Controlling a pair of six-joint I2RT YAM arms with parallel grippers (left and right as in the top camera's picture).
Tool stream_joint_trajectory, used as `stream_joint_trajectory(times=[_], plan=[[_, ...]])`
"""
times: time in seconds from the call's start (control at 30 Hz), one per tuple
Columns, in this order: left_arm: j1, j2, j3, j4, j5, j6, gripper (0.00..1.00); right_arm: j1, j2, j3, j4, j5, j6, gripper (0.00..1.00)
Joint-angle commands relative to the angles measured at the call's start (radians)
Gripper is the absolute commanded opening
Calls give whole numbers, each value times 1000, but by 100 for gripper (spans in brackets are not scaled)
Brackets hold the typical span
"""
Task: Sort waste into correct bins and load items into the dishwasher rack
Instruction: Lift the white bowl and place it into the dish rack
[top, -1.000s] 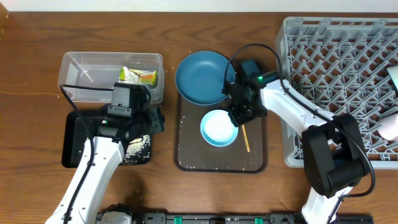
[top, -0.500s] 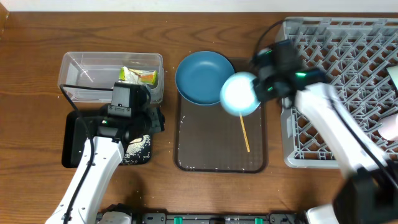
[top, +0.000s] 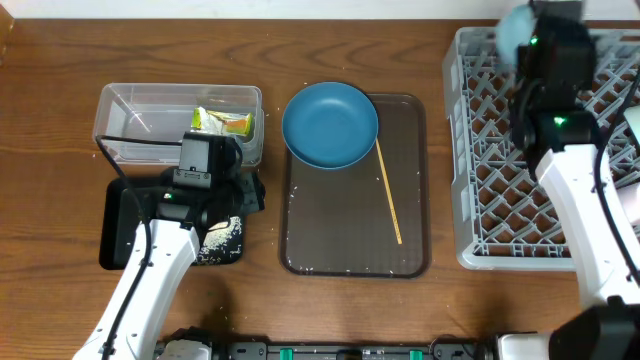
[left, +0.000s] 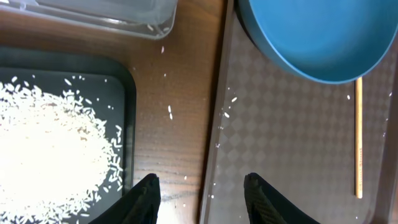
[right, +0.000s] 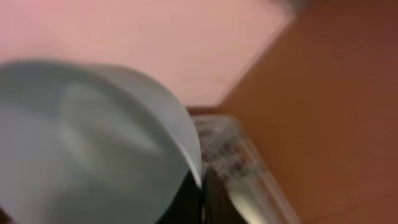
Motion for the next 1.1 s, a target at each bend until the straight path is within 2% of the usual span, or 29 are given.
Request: stream_joint_trajectory(times=[0.0,0.13,0.23,0.43,0.67,0.9,1.07], plan=[[3,-5,14,-1,-9,1,46,-53,46,6,112,209,-156,1],[3,-5,14,-1,-9,1,47,-114,107,6,261,211,-248,1],[3,-5,14,-1,-9,1,46,-150,151,6,305,247,-286,1],[3,-5,14,0,-9,1,46,-200,192,4,225,367,-283,1],[3,-5,14,-1,-9,1,47,-269,192,2,188,364,-270,1],[3,-5,14,-1,-8,1,47,-298,192,2,188,232,-270,1],[3,-5,14,-1,-8,1,47,-307,216,2,229,218,-270,1]])
